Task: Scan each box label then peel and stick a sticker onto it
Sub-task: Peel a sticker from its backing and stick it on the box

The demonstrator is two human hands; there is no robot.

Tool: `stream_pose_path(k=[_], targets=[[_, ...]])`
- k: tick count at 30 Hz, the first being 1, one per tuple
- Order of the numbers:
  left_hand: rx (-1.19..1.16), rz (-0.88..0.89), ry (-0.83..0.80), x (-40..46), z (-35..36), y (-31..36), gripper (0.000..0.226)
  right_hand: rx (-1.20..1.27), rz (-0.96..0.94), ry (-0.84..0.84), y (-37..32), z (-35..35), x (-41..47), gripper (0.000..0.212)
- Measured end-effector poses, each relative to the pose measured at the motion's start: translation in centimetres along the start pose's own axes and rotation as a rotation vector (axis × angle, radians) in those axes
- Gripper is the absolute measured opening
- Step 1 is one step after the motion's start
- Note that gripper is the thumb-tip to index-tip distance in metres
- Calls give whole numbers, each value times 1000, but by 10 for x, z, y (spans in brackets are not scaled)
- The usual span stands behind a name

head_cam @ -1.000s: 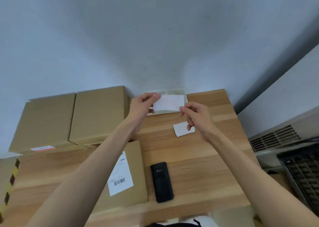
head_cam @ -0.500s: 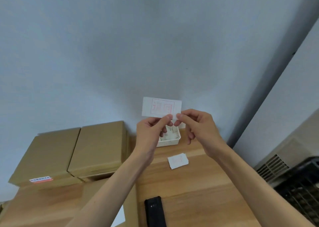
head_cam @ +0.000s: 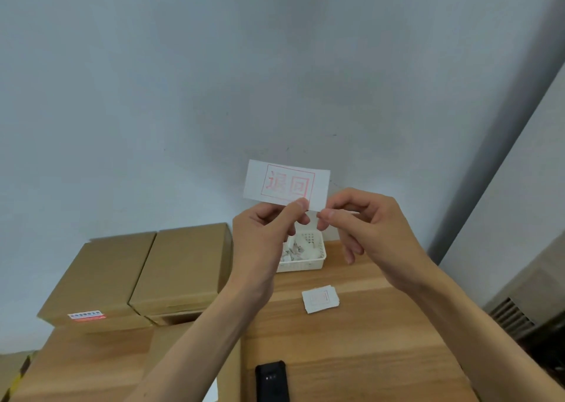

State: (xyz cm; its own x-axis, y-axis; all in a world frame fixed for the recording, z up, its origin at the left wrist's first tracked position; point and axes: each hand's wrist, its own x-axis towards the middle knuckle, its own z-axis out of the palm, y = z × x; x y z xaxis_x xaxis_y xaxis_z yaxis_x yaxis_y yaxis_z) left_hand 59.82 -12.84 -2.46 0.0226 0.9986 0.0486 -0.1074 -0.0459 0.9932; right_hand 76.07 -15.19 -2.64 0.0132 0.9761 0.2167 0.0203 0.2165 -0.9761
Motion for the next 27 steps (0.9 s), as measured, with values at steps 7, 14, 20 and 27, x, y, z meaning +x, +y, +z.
stream_pose_path(k=[7,14,20,27], targets=[[-28,-6,8,-2,5,6,16,-1,-21,-20,0,-7,1,7],[-35,-14,8,2,11,9,20,18,-53,-36,-1,-15,2,10],[-6,-2,-44,4,15,7,22,47,-45,21,-1,-22,7,12],[77,25,-154,10,7,6,17,68,-37,54,-4,-35,15,12]])
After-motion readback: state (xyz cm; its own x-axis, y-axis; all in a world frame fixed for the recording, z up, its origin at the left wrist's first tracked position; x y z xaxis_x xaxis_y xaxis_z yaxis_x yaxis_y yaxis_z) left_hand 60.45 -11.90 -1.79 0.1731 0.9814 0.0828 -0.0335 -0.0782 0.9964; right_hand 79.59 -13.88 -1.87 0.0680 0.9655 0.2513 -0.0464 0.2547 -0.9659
